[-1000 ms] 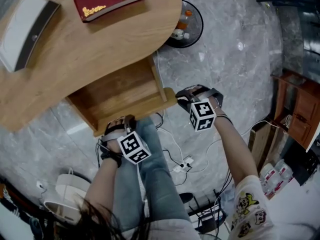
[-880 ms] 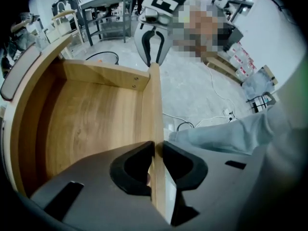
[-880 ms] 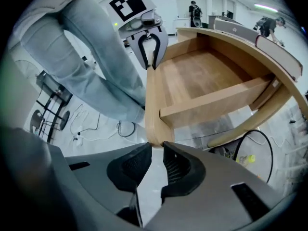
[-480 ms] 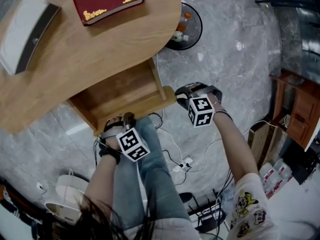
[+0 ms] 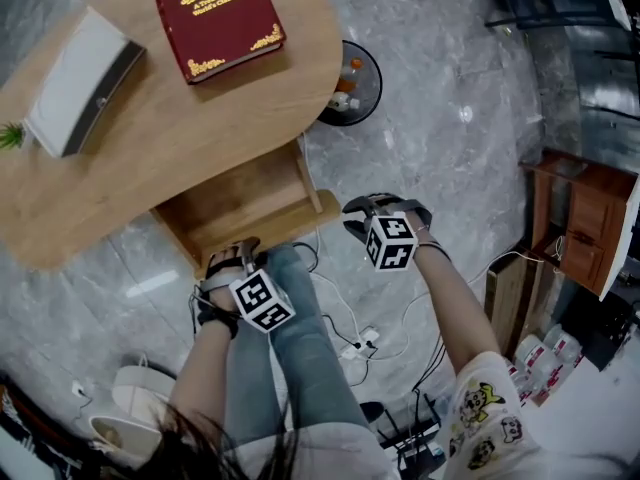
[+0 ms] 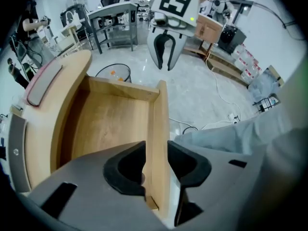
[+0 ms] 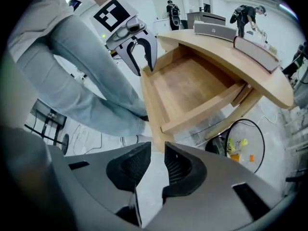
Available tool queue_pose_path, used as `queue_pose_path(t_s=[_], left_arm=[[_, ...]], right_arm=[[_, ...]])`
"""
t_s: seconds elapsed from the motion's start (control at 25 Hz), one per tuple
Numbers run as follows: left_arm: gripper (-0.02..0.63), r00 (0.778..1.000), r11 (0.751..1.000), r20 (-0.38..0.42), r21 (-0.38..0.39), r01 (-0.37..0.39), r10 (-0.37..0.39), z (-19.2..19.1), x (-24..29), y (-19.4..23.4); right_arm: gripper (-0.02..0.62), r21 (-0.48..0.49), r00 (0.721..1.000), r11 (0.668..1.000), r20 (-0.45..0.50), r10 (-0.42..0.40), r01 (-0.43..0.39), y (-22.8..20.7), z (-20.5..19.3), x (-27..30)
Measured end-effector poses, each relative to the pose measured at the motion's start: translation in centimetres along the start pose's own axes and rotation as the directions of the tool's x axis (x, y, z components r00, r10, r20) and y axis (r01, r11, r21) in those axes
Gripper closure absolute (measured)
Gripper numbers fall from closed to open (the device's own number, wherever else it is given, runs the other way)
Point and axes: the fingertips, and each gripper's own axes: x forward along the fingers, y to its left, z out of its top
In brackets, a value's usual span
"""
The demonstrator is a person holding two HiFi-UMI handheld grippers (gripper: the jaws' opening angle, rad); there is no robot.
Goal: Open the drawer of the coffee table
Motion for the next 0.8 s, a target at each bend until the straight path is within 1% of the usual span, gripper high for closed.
queue_pose_path(t_s=[0.16, 0.28, 0.36, 0.44, 0.52, 0.56, 0.6, 0.64, 0.72, 0.8], left_arm=[[0.476, 0.997, 0.996, 0.037, -0.055, -0.065, 0.067, 0.8, -4.5, 2.5], [0.476, 0.988, 0.987, 0.074, -0.104, -0.125, 0.133, 1.6, -9.0, 4.6], [0.476, 0.974, 0.974, 0.107, -0.134, -0.184, 0.199, 2.7, -12.3, 7.1], [0.476, 0.954, 0.958, 0.146, -0.163, -0.237, 0.261, 3.9, -15.8, 9.4], [0.476, 0.935, 0.944, 0.183, -0.191, -0.271, 0.305, 4.7, -19.9, 10.3], [0.476, 0.924, 0.936, 0.2, -0.204, -0.287, 0.327, 5.0, -22.0, 10.7], [0.476, 0.911, 0.927, 0.215, -0.216, -0.307, 0.352, 5.4, -24.1, 11.4], [0.476, 0.896, 0.916, 0.23, -0.227, -0.332, 0.381, 5.9, -26.1, 12.2], [0.476, 0.86, 0.89, 0.258, -0.246, -0.383, 0.441, 6.9, -30.3, 13.9], [0.476, 0.818, 0.863, 0.29, -0.272, -0.427, 0.496, 7.8, -34.4, 14.9]], right_arm=[[0.522, 0.086, 0.995, 0.993, 0.039, -0.09, 0.087, -0.9, 3.2, -4.4], [0.522, 0.14, 0.982, 0.978, 0.089, -0.168, 0.155, -1.6, 6.5, -8.7], [0.522, 0.156, 0.965, 0.965, 0.124, -0.23, 0.21, -3.0, 8.8, -11.9], [0.522, 0.168, 0.944, 0.95, 0.155, -0.29, 0.264, -4.4, 11.3, -15.4], [0.522, 0.188, 0.922, 0.933, 0.185, -0.341, 0.307, -4.5, 14.1, -19.1], [0.522, 0.202, 0.906, 0.921, 0.203, -0.371, 0.332, -4.7, 15.5, -21.1], [0.522, 0.221, 0.884, 0.906, 0.225, -0.409, 0.362, -5.1, 16.9, -23.3], [0.522, 0.249, 0.855, 0.885, 0.253, -0.452, 0.394, -5.9, 18.3, -25.7], [0.522, 0.332, 0.779, 0.832, 0.314, -0.543, 0.445, -7.3, 21.1, -30.7], [0.522, 0.405, 0.697, 0.782, 0.371, -0.614, 0.474, -7.8, 23.7, -35.5]])
